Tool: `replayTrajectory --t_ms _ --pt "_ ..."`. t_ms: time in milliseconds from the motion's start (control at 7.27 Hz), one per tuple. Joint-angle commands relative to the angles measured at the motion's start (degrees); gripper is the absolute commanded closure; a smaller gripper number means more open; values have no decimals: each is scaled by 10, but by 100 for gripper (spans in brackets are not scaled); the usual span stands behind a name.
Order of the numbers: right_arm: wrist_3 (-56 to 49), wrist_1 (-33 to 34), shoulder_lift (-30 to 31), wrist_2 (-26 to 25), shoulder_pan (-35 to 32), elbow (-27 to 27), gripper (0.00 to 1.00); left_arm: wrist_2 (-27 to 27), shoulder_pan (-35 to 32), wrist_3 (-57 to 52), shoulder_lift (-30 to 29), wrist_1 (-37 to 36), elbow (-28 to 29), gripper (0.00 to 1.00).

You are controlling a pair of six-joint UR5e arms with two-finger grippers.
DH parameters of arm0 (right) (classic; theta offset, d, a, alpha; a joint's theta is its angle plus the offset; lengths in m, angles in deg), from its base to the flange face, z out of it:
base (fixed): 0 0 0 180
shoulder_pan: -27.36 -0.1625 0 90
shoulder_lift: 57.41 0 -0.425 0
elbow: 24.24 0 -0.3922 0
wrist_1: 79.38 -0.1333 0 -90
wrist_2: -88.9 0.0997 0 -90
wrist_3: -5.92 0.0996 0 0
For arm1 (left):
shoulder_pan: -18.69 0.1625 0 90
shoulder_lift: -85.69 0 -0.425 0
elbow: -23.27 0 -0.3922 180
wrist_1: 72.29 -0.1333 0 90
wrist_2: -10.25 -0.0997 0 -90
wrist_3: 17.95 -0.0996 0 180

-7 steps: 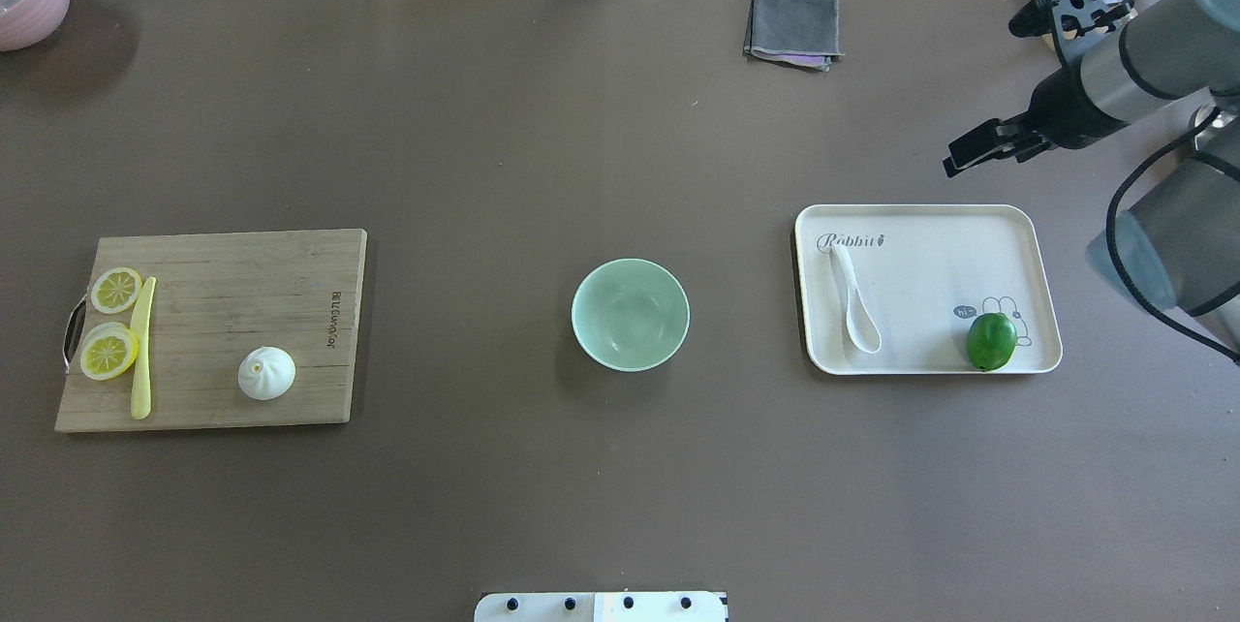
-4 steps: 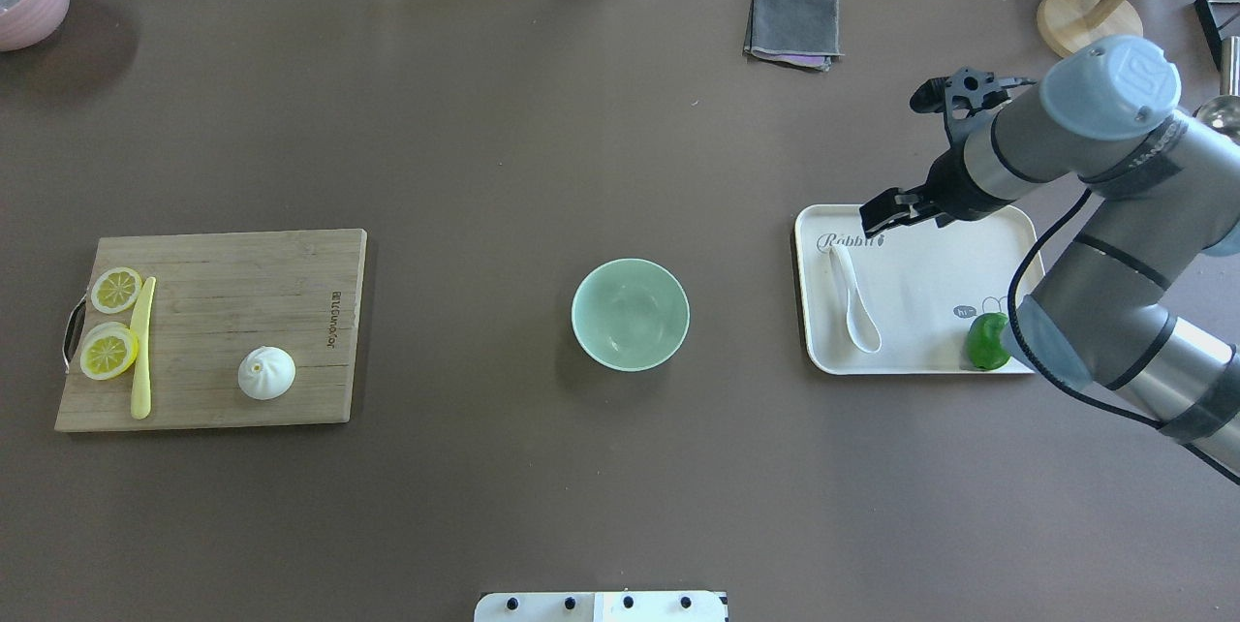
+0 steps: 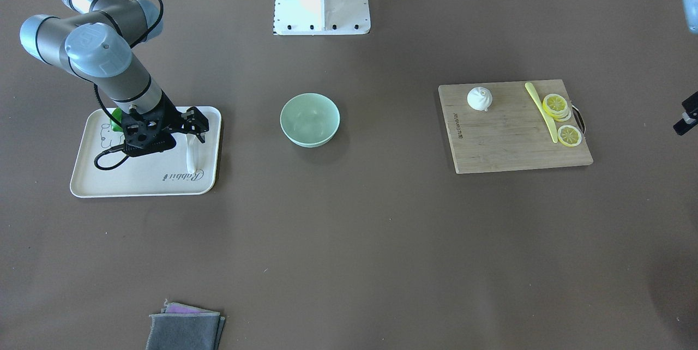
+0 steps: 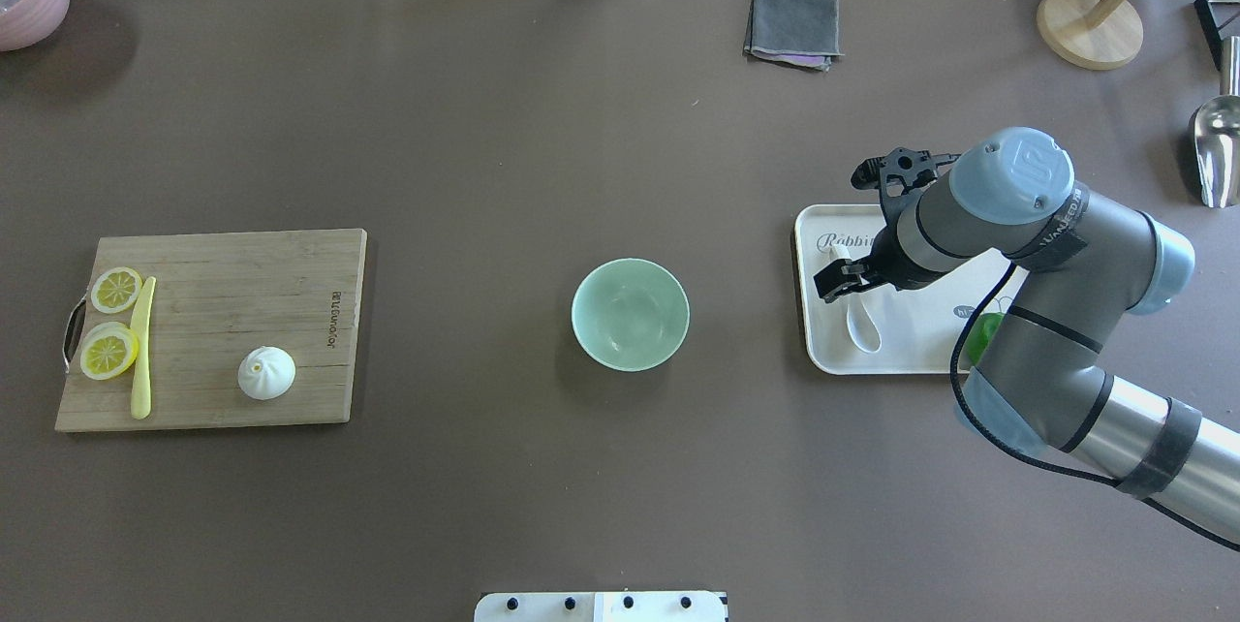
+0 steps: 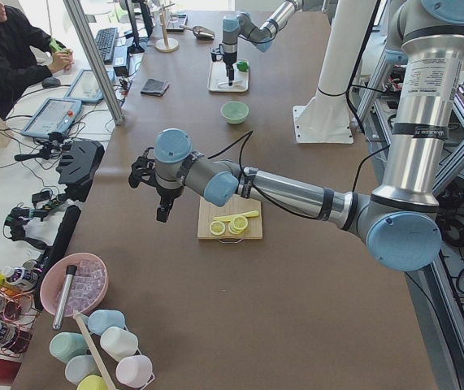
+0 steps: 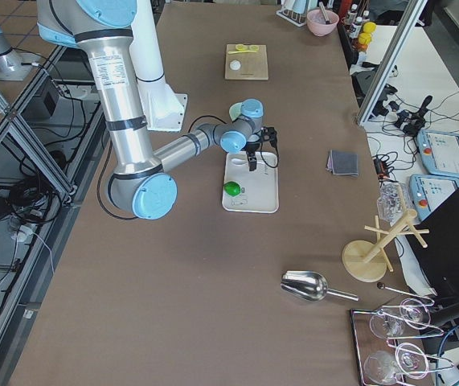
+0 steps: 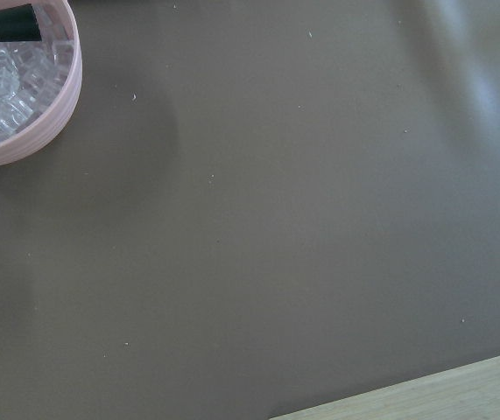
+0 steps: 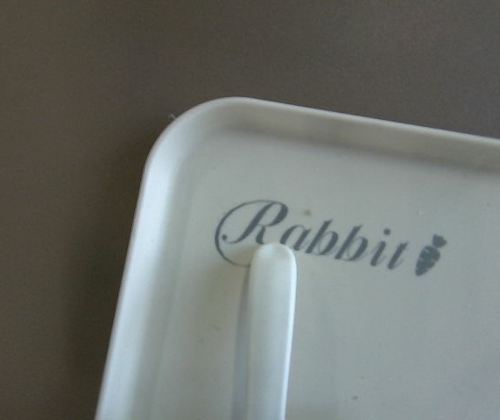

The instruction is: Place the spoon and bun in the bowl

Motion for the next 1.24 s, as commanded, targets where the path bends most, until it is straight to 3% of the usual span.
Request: replayTrajectory --t_ms 0,550,688,1101 --pt "2 0 -3 -2 2 4 21 0 0 1 -1 10 1 2" --pt "2 2 -26 -2 -16 38 40 1 0 1 -3 10 1 2" --pt "2 1 -29 -2 -16 46 52 1 0 1 -3 10 1 2" --pt "9 3 -28 5 -19 29 100 1 0 1 -4 10 2 2"
